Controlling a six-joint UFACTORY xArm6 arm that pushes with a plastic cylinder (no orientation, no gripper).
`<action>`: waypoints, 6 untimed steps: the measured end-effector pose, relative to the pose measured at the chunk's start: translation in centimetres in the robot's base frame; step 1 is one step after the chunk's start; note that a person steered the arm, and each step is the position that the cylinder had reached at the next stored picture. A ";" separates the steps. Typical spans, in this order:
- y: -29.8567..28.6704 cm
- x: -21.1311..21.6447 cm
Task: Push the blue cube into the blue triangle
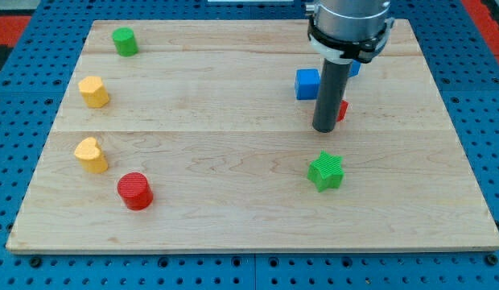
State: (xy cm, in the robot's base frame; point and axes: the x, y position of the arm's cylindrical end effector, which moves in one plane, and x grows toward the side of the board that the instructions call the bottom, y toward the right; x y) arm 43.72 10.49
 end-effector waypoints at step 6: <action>0.7 -8.5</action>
